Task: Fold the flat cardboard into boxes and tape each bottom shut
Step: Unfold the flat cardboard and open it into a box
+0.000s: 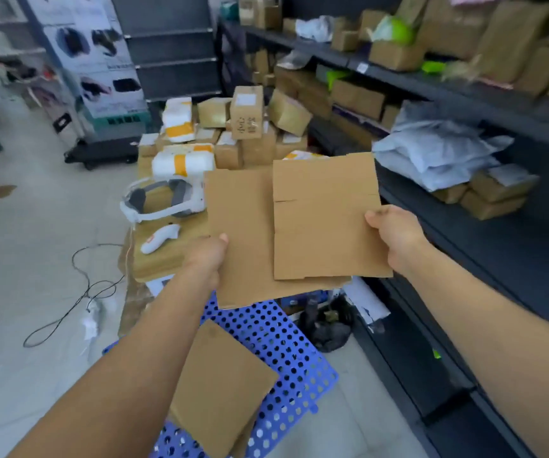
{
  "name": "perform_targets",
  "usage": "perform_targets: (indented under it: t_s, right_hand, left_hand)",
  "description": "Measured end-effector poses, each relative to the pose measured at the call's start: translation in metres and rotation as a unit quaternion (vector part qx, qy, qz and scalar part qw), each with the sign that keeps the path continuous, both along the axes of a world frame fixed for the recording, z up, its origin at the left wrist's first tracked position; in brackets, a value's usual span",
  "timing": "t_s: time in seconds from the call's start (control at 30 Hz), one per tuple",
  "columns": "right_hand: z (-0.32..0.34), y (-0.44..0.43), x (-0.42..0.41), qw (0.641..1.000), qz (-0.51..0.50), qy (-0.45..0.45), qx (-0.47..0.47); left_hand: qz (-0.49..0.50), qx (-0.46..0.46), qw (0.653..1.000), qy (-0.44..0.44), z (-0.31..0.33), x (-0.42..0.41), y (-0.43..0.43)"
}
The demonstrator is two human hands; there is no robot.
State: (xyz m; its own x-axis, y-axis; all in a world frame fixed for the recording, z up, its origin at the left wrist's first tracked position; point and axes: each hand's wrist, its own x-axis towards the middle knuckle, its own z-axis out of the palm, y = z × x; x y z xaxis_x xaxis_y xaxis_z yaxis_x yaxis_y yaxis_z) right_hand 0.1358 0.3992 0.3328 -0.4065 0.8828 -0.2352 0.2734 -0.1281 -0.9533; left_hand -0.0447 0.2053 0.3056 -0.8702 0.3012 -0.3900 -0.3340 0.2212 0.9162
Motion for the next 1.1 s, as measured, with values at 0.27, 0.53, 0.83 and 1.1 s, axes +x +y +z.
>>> perform_targets:
  t_s: [0.27,0.53,0.83,1.1]
  right_hand:
    - [0.045,-0.006,0.163,0.97,-0.242,0.019,0.021]
    - [0.058,-0.05,0.378,0.889,-0.456,-0.01,0.035]
    - [0.053,-0.106,0.562,0.806,-0.591,-0.045,0.004]
    - [0.038,-0.082,0.646,0.77,-0.637,-0.027,-0.037]
  left_hand:
    - [-0.271,-0.032,0.96,0.069,0.032,0.082,0.108]
    - [-0.484,-0.027,0.873,0.05,0.048,0.278,0.183]
    - [-0.579,-0.033,0.813,0.052,0.041,0.474,0.202]
    - [-0.599,-0.084,0.793,0.076,0.024,0.567,0.249]
